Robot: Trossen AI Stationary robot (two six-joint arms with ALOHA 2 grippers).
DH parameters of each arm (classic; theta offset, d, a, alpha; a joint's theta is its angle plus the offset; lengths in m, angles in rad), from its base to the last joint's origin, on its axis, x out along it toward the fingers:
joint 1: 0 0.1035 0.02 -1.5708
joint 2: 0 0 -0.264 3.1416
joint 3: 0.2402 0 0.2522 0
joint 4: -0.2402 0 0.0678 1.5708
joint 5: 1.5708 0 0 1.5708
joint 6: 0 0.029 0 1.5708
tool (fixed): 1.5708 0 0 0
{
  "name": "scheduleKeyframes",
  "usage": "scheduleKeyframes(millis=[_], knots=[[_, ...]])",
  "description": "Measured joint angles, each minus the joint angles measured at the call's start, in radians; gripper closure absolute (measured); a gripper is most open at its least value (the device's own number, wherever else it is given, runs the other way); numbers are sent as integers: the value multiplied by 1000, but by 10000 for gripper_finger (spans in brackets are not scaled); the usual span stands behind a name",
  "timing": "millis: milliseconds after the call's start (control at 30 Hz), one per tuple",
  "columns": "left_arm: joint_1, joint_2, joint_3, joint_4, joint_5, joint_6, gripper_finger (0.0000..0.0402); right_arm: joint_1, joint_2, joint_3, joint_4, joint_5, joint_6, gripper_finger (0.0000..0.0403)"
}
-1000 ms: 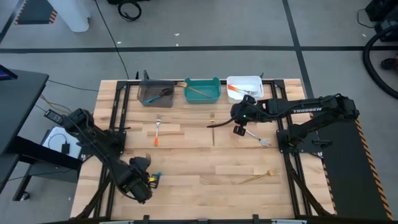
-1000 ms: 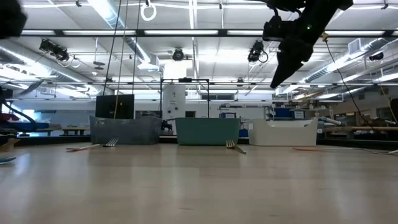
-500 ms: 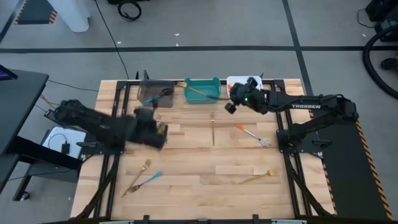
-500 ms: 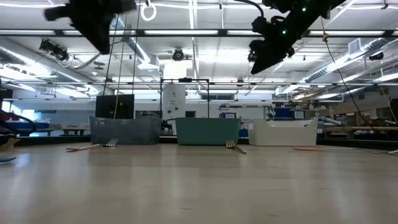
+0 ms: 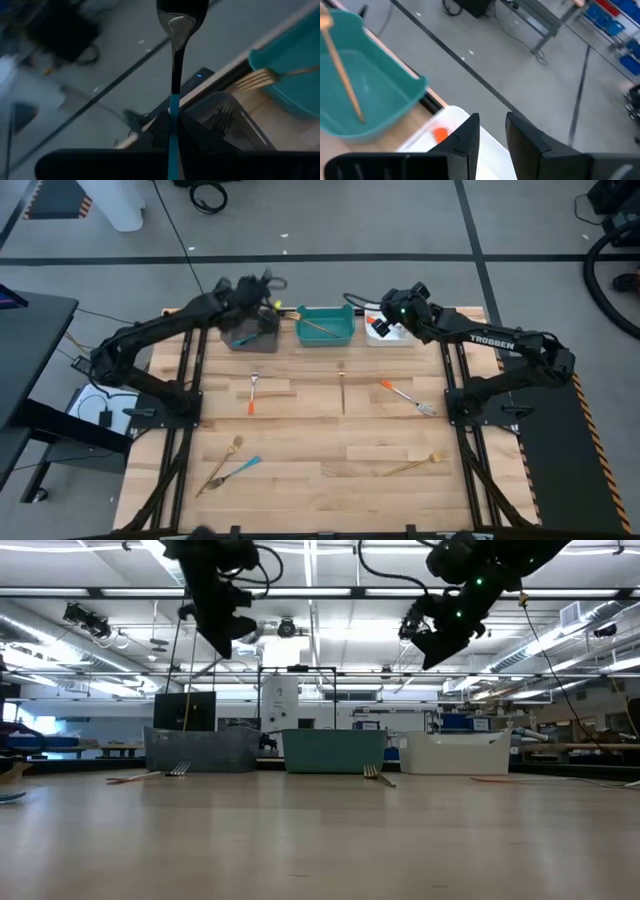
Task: Sort silverware by color (type)
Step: Put the blue fork into the black transparent bin, then put the gold fork into the green bin
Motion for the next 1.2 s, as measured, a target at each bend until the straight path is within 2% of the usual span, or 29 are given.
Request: scheduleKeyframes(millis=[133, 200, 367, 500, 667, 900, 1033, 1200], knots=[[102, 40, 0, 35, 241, 199, 376, -48, 0, 0, -50, -20, -20, 302], [133, 70, 0, -7, 293, 221, 376, -64, 0, 0, -83, -26, -27, 302], [187, 166, 0, -110, 321, 253, 376, -84, 0, 0, -151, -30, -43, 302], [204, 252, 0, -127, 361, 284, 373, -89, 0, 0, -155, -49, -44, 302], [204, 313, 0, -119, 361, 283, 342, -89, 0, 0, -155, -55, -45, 302], [200, 309, 0, -133, 360, 270, 295, -89, 0, 0, -155, -60, -41, 302], [193, 307, 30, -237, 362, 203, 286, -88, 0, 0, -155, -147, -2, 302], [163, 293, 55, -358, 397, 144, 285, -54, 0, 0, -163, -269, 229, 302]])
